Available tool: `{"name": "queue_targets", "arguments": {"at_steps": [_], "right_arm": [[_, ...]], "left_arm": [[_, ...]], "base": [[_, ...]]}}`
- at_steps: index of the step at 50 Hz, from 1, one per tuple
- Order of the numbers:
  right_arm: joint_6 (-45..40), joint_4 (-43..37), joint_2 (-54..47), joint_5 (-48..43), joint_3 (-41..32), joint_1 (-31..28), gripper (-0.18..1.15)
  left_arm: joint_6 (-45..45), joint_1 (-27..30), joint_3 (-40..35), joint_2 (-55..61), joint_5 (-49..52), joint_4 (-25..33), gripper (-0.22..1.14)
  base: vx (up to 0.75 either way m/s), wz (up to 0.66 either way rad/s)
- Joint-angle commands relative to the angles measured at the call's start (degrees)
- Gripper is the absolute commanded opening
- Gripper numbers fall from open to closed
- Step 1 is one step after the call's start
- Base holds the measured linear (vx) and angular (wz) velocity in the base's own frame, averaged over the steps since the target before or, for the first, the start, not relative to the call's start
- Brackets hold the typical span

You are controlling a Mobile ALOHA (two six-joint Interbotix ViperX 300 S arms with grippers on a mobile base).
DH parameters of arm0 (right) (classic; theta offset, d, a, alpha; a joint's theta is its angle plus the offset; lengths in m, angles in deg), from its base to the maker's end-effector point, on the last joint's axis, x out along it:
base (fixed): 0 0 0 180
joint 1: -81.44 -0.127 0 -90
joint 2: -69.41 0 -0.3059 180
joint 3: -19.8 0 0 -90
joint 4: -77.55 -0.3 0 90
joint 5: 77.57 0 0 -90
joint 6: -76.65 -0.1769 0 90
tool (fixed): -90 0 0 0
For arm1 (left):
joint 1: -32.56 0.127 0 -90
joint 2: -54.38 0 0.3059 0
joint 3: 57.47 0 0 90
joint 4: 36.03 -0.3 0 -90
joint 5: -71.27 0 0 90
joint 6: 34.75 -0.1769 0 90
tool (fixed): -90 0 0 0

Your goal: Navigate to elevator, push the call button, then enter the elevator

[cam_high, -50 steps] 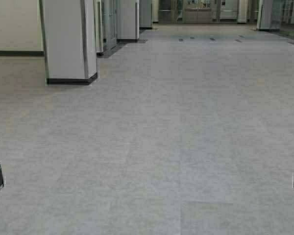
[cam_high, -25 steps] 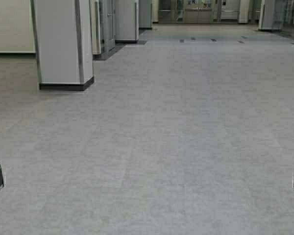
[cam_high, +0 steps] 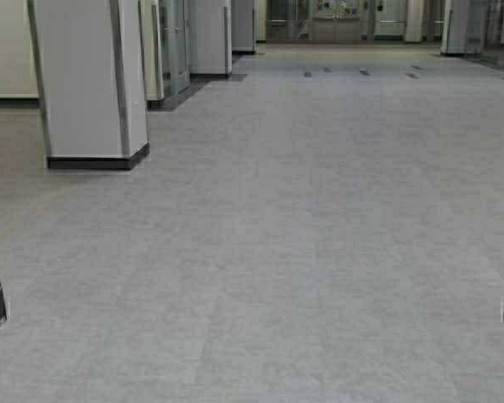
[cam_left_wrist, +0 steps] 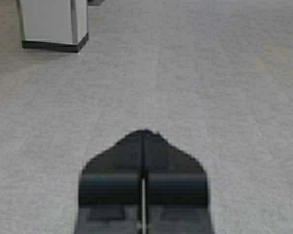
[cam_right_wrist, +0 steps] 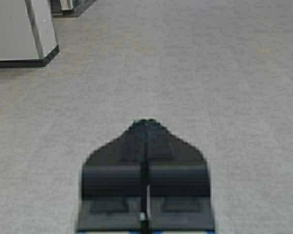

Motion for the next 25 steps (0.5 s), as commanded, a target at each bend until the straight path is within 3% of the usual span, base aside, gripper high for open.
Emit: {"name": "queue_targets", "arguments": {"at_steps": [1, 25], "right_arm": [[0.1, 0.0, 0.5, -0.5, -1.0, -0.1, 0.05], [0.1, -0.1, 2.6, -0.5, -0.9, 0.0, 0.05]], "left_arm": [[-0.2, 0.1, -1.4, 0.2, -0.4, 0.1, 0.02], [0.0, 0.1, -1.3, -0.6, -0.4, 0.1, 0.02]], "base": [[0.72, 0.19], [0.72, 0.22]]}}
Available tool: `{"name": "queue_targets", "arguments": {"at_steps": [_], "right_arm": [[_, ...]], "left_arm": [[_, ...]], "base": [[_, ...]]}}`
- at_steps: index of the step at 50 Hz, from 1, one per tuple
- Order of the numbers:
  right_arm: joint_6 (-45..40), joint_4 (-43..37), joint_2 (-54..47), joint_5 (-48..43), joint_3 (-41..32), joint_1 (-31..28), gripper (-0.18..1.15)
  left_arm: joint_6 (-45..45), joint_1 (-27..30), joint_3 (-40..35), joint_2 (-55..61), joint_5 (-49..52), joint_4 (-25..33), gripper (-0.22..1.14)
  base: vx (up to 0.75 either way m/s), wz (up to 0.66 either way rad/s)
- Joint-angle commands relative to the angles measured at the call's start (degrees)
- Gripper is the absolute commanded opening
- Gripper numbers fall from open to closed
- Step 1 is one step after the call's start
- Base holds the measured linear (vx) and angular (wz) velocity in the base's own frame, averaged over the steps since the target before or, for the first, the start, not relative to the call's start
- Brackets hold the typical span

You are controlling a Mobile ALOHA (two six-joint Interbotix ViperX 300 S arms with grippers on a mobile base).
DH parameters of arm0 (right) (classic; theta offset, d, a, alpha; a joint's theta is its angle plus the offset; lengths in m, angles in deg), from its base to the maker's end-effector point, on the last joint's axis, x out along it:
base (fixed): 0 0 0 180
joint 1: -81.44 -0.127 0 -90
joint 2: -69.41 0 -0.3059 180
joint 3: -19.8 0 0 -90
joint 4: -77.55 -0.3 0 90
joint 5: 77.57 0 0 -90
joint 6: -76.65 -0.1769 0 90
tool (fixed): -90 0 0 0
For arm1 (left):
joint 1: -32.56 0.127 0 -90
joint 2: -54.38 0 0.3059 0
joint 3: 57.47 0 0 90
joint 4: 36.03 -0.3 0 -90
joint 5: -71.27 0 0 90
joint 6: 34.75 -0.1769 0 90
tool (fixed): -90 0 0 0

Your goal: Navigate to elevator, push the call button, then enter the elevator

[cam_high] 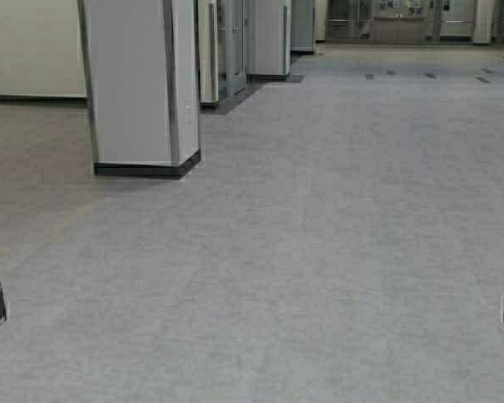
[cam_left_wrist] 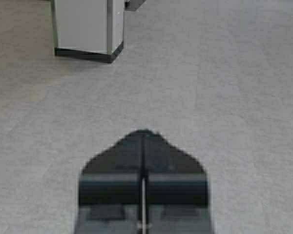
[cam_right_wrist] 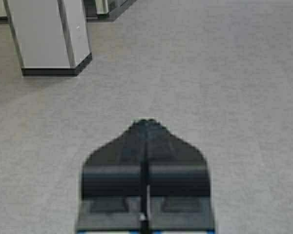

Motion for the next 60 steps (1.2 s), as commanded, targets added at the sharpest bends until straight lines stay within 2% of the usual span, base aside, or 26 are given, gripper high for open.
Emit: {"name": "queue_targets", "arguments": {"at_steps": [1, 10, 60], "right_arm": [[0.1, 0.0, 1.4, -0.5, -1.2, -0.1, 0.05], [0.1, 0.0, 4.8, -0.5, 0.0, -0.1, 0.05], [0.1, -0.1, 4.7, -0.5, 1.0, -0.1, 0.05]], "left_arm": [[0.0, 0.0, -1.2, -0.3, -0.4, 0.1, 0.02], [0.8, 0.1, -0.6, -2.7, -0.4, 0.1, 0.02], [1.1, 0.0, 0.3, -5.5, -0.5, 0.2, 0.02]], "base": [[0.71, 0.15], [0.75, 0.13], [0.77, 0.24]]}}
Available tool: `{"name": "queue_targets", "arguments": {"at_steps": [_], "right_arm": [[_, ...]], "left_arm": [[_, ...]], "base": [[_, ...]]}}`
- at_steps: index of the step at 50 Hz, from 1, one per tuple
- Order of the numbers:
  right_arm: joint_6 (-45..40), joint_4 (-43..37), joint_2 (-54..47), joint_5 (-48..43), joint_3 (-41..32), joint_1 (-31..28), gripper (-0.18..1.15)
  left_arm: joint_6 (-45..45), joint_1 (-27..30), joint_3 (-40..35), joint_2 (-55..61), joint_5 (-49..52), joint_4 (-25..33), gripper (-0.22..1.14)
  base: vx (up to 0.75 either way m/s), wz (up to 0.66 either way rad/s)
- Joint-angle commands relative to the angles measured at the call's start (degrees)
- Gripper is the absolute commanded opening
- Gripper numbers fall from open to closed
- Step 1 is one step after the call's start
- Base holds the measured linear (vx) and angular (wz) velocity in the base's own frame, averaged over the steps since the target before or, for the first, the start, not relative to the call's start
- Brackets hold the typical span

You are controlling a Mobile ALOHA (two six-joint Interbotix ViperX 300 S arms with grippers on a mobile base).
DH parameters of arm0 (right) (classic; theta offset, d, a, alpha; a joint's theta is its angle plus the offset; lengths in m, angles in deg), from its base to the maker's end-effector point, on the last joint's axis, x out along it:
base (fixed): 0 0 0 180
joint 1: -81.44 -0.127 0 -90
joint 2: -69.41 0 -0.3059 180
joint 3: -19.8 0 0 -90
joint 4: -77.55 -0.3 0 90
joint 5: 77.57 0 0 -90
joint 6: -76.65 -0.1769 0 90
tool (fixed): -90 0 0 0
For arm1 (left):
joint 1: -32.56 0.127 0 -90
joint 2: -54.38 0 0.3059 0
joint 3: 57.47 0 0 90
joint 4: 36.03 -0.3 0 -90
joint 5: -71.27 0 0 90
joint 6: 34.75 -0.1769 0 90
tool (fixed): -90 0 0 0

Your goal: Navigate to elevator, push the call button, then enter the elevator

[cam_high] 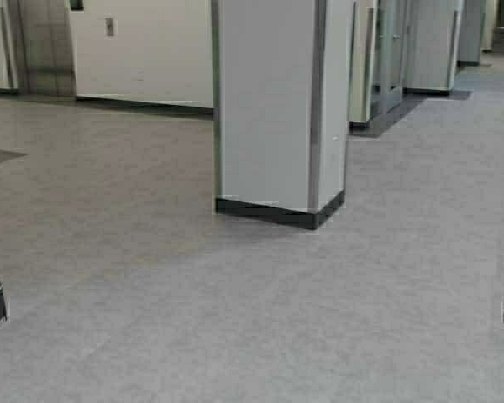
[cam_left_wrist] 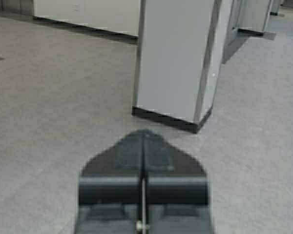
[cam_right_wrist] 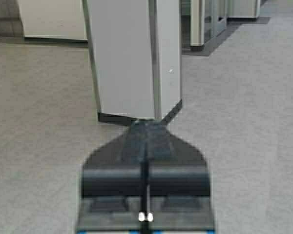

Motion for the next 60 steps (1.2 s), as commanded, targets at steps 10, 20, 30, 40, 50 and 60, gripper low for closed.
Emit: {"name": "queue_targets", "arguments": {"at_steps": [10, 20, 30, 40, 50, 60], "right_arm": [[0.0, -0.1, -0.3, -0.4, -0.8, 0.0, 0.05], [0.0, -0.1, 0.2, -0.4, -0.3, 0.0, 0.05], [-0.1, -0.1, 0.1, -0.4, -0.8, 0.0, 0.05], [-0.1, 0.0, 1.1, -0.4, -0.6, 0.0, 0.05], [-0.1, -0.1, -0.2, -0.4, -0.1, 0.0, 0.05], [0.0, -0.1, -0.3, -0.6, -0.8, 0.0, 0.05]], "left_arm": [[0.1, 0.1, -0.8, 0.6, -0.4, 0.1, 0.02], [0.2, 0.1, -0.8, 0.7, -0.4, 0.1, 0.02], [0.3, 0.1, -1.0, 0.6, -0.4, 0.1, 0.02], [0.4, 0.1, -0.4, -1.3, -0.4, 0.0, 0.02], [0.4, 0.1, 0.8, -1.1, -0.4, 0.0, 0.02], [-0.1, 0.1, 0.3, -1.0, -0.4, 0.0, 0.02]], "base": [[0.76, 0.25], [0.73, 0.31], [0.73, 0.27], [0.73, 0.12], [0.76, 0.06], [0.74, 0.25]]}}
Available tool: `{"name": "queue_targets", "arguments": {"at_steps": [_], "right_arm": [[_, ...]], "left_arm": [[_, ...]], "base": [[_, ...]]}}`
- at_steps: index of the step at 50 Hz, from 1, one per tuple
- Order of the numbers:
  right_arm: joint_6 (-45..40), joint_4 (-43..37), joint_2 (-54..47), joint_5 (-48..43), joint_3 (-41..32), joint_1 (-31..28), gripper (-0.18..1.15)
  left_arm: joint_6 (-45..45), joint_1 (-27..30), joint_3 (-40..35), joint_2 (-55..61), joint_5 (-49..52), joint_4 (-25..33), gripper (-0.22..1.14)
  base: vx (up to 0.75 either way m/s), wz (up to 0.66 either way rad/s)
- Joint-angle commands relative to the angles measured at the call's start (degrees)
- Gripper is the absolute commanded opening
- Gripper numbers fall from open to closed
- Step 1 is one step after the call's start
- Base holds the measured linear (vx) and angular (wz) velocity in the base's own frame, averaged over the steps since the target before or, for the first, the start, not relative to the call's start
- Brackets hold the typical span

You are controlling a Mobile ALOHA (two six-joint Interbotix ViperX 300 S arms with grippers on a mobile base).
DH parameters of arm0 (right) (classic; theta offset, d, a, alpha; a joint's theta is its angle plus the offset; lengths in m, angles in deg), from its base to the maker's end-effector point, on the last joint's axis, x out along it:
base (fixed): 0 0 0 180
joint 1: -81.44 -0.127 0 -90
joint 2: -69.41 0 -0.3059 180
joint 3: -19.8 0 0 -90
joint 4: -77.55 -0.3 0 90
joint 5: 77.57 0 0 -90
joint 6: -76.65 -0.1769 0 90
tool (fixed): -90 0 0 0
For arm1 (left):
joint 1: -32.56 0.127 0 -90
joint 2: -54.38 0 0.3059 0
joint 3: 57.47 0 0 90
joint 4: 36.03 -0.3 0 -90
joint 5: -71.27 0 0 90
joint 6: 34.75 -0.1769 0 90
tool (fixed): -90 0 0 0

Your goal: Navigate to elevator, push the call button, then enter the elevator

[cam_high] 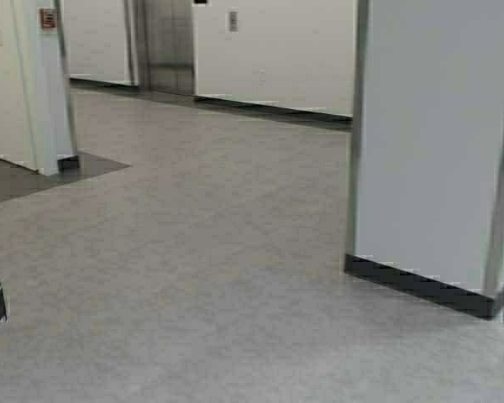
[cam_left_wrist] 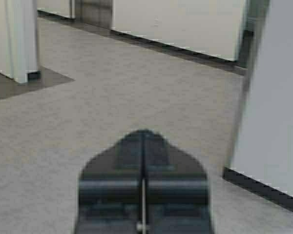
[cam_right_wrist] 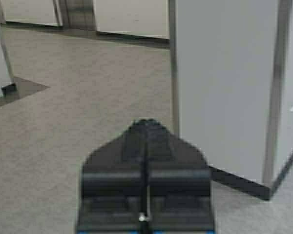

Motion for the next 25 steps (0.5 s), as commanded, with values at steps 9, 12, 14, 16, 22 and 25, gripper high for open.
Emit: {"name": "queue_targets", "arguments": {"at_steps": [9, 12, 14, 16, 22, 25], "right_arm": [[0.3, -0.1, -0.8, -0.6, -0.3, 0.1, 0.05], [0.3, 0.0, -0.9, -0.6, -0.4, 0.1, 0.05], [0.3, -0.1, -0.9, -0.6, -0.2, 0.1, 0.05], [0.3, -0.1, -0.9, -0.6, -0.2, 0.1, 0.05], [0.4, -0.1, -1.3, -0.7, -0.8, 0.1, 0.05], [0.4, 0.0, -1.6, -0.9, -1.1, 0.1, 0.05]], "left_arm": [[-0.1, 0.1, -1.3, 2.4, -0.4, 0.0, 0.02], [0.2, 0.0, -1.3, 3.2, -0.4, 0.0, 0.02], [0.4, 0.0, -1.3, 3.3, -0.4, 0.0, 0.02], [0.4, 0.0, -1.5, 3.3, -0.4, 0.0, 0.02], [-0.4, 0.1, -2.3, 4.2, -0.4, -0.2, 0.02], [-0.4, 0.1, -2.5, 5.1, -0.5, -0.2, 0.02]], "base": [[0.78, 0.37], [0.81, 0.42], [0.79, 0.32], [0.78, 0.23], [0.76, 0.15], [0.78, 0.07]]}}
